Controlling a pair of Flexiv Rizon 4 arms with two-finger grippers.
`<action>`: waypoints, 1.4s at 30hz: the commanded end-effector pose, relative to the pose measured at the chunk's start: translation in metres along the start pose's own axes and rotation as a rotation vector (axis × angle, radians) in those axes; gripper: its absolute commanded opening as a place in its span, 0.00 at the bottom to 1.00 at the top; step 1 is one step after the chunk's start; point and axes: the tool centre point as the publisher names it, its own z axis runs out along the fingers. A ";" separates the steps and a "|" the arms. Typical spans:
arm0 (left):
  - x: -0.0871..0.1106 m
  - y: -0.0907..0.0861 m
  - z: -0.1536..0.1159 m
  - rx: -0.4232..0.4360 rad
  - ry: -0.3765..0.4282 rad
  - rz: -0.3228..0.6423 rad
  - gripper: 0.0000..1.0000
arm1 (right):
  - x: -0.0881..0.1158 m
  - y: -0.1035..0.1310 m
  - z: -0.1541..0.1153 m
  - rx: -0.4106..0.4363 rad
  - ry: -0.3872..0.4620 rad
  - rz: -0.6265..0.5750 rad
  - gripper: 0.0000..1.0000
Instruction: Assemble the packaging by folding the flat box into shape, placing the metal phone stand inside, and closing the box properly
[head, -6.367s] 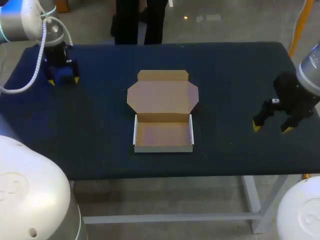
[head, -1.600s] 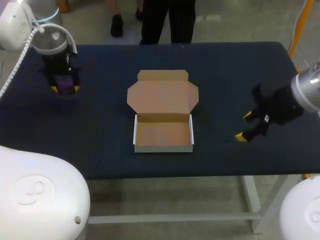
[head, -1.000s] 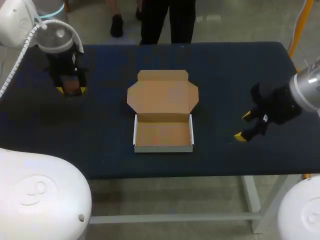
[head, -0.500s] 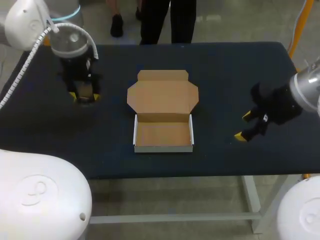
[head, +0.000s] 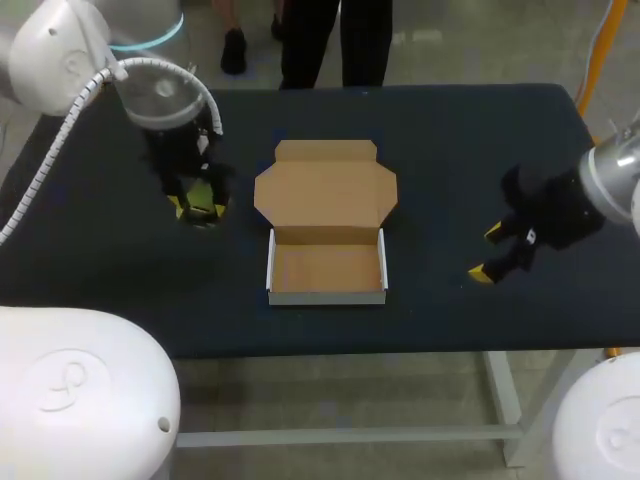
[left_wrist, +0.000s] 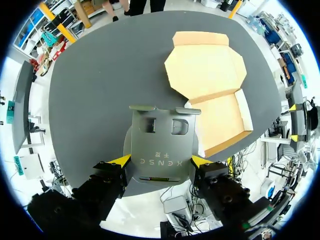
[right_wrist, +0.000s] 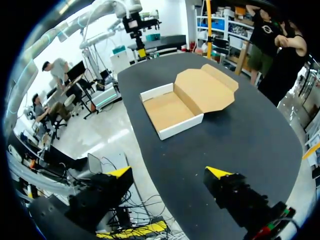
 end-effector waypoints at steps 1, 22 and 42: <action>0.019 0.007 0.001 0.019 -0.021 0.033 0.00 | 0.000 0.000 -0.002 -0.002 0.005 -0.001 1.00; 0.109 0.001 0.027 -0.012 0.012 0.162 0.00 | 0.000 0.000 -0.002 -0.002 0.005 -0.001 1.00; 0.161 -0.017 0.071 0.025 0.003 0.266 0.00 | 0.000 0.000 -0.002 -0.002 0.005 -0.001 1.00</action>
